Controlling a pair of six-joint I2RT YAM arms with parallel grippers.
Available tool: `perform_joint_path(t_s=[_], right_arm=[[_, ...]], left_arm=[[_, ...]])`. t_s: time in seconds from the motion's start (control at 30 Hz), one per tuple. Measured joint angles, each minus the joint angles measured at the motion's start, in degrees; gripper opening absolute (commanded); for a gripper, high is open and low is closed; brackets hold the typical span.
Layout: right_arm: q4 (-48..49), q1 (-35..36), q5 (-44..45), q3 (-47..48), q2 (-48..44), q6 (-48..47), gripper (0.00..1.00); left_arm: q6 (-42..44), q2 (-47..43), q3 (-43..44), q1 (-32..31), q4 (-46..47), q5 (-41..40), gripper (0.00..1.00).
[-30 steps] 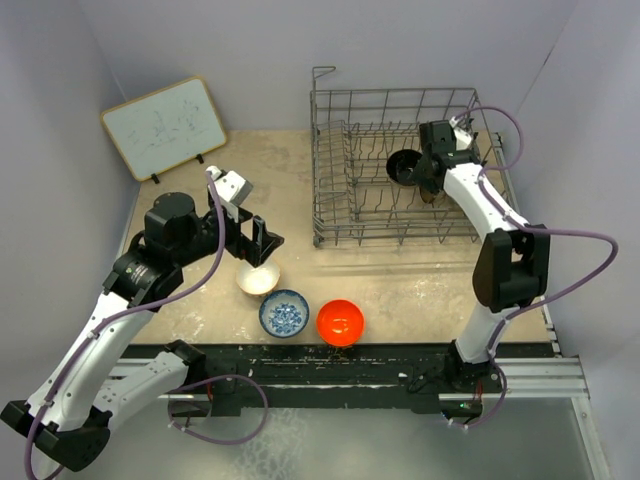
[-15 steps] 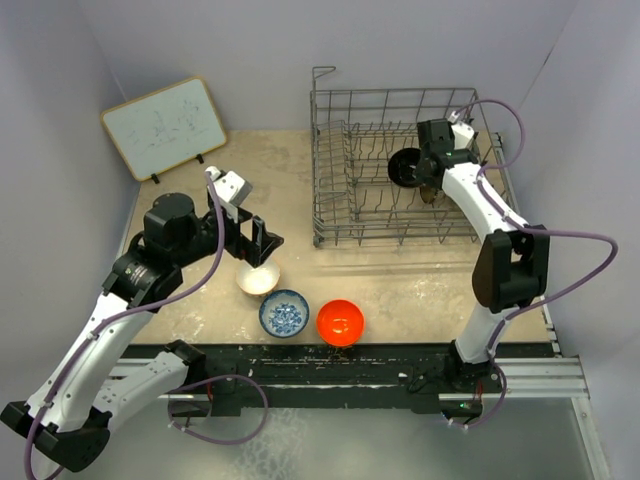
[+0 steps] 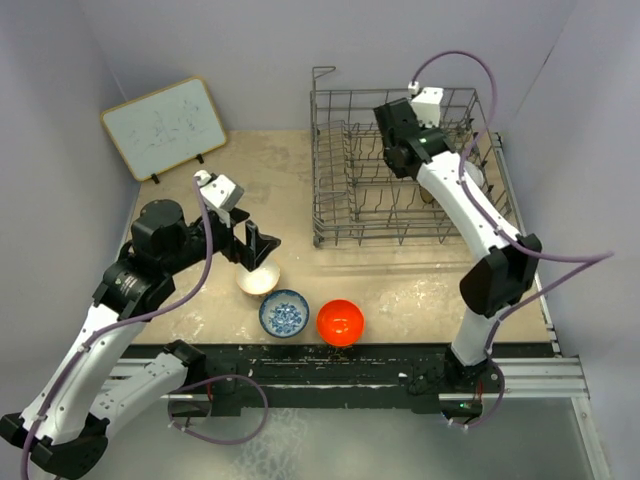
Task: Load the bowls into the dish rack
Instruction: Place the bowl in the dish rack.
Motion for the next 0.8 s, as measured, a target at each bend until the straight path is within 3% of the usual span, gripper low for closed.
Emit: perform_joint_path(t_s=[0.2,0.33,0.63,0.8], right_arm=[[-15.9,3.8,12.3,11.2,10.8,3.3,0.00],[-23.1,4.3,17.0,13.1,16.5,4.5,0.00],[-27.1,5.7,23.7,15.8,21.9,2.8,0.00],[-25.0,6.0,27.8,16.3,24.7,-2.8,0.00]], left_arm=[[-0.3,-1.9,0.0,0.0,0.6,0.6,0.99],[-0.4,-2.6,0.0,0.0,0.6,0.8,0.99],[-0.5,-2.8,-0.7,0.0,0.7,1.0,0.99],[-0.5,-2.9,-1.1,0.0,0.9,1.0,0.99]])
